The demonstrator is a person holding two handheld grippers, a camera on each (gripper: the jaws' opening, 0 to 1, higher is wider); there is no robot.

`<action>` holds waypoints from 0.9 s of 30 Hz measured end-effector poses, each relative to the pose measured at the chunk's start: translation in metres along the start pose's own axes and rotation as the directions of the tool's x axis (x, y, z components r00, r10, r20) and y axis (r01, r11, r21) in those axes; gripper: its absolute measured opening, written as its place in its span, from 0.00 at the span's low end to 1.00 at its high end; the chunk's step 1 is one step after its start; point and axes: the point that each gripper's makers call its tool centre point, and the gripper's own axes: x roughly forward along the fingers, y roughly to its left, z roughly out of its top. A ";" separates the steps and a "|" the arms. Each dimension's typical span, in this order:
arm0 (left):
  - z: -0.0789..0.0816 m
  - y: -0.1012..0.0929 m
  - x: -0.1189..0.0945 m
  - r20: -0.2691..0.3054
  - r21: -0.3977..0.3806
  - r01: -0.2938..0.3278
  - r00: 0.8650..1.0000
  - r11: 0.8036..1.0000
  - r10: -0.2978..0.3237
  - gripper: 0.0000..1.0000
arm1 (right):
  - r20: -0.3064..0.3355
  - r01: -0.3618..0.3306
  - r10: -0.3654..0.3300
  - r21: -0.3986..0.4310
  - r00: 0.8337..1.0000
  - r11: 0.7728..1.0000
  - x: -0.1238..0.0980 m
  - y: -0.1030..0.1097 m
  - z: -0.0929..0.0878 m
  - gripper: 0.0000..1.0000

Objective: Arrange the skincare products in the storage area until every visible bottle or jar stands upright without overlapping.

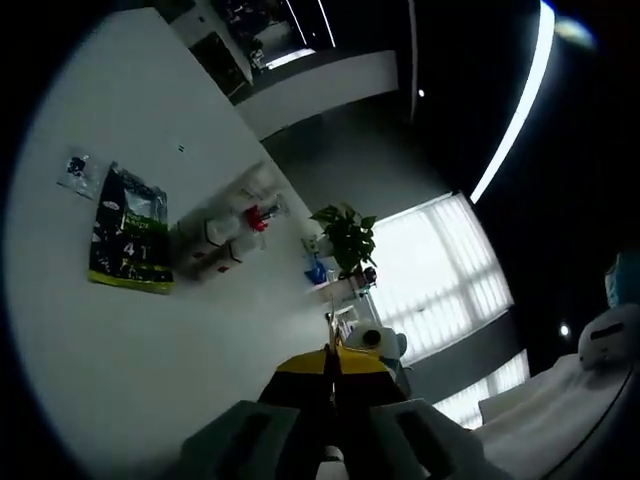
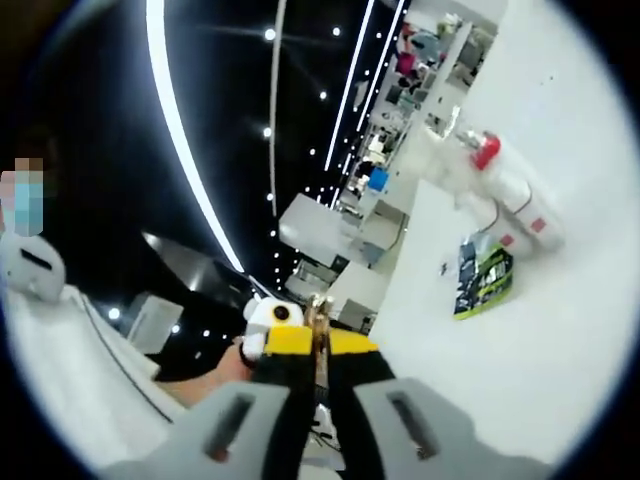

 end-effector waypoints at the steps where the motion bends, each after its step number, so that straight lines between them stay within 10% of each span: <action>1: 0.003 0.002 -0.002 0.013 -0.005 -0.008 1.000 1.000 0.008 0.00 | 0.004 -0.002 0.002 0.002 1.000 1.000 0.001 0.001 0.000 0.09; 27: 0.070 0.093 -0.061 0.121 -0.095 -0.223 0.965 0.970 0.234 0.00 | -0.063 0.100 -0.112 -0.166 0.992 0.981 -0.015 -0.028 -0.013 0.22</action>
